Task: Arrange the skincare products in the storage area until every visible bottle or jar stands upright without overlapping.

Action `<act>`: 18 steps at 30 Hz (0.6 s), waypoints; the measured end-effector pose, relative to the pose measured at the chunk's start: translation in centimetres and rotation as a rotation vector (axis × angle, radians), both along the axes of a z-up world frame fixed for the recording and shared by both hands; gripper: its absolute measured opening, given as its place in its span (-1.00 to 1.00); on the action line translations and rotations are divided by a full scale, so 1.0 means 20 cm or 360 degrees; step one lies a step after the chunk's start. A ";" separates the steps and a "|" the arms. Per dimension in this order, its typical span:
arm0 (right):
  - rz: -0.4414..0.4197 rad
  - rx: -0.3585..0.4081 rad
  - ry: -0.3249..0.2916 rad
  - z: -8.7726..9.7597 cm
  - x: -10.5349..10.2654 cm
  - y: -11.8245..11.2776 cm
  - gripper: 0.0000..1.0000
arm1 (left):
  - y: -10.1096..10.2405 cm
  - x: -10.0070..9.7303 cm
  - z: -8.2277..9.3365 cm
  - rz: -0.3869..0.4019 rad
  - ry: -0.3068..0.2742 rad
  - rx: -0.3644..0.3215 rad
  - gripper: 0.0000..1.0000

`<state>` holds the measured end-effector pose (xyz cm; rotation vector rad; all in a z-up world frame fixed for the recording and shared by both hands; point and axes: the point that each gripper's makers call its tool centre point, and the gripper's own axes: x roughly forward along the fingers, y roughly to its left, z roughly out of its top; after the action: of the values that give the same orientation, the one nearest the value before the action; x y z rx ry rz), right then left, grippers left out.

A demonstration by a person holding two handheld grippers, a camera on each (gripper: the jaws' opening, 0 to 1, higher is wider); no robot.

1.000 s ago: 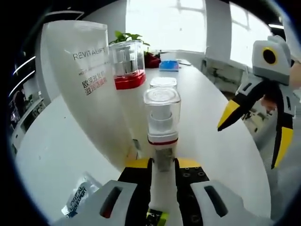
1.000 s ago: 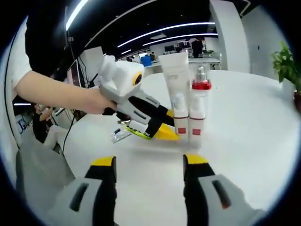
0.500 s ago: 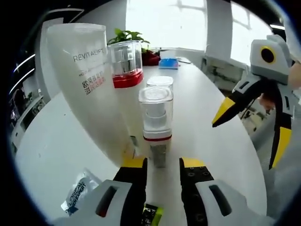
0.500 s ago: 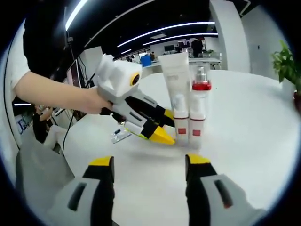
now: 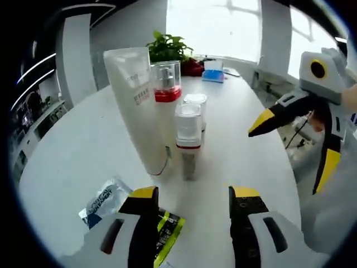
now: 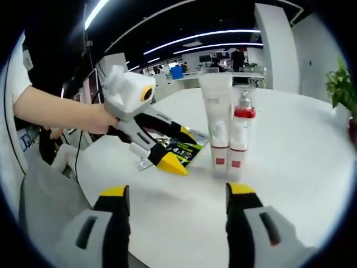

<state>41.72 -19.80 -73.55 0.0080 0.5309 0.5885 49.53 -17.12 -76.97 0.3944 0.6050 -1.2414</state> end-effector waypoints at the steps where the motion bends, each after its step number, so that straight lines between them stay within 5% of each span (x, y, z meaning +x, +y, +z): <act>1: 0.0005 -0.0001 -0.0001 0.00 -0.01 0.01 0.43 | 0.02 -0.01 0.00 0.0020 0.0016 0.0002 0.00; 9: 0.0043 -0.0011 -0.0018 0.04 -0.05 0.05 0.51 | 0.21 -0.15 -0.04 0.0213 0.0160 0.0056 0.40; 18: 0.0069 -0.0020 -0.0010 0.06 -0.10 0.07 0.58 | 0.39 -0.25 -0.01 0.0413 0.0267 0.0019 0.58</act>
<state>39.69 -18.34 -72.39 -0.0171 0.5298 0.6271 44.50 -9.40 -77.26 0.2145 0.7815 -1.0282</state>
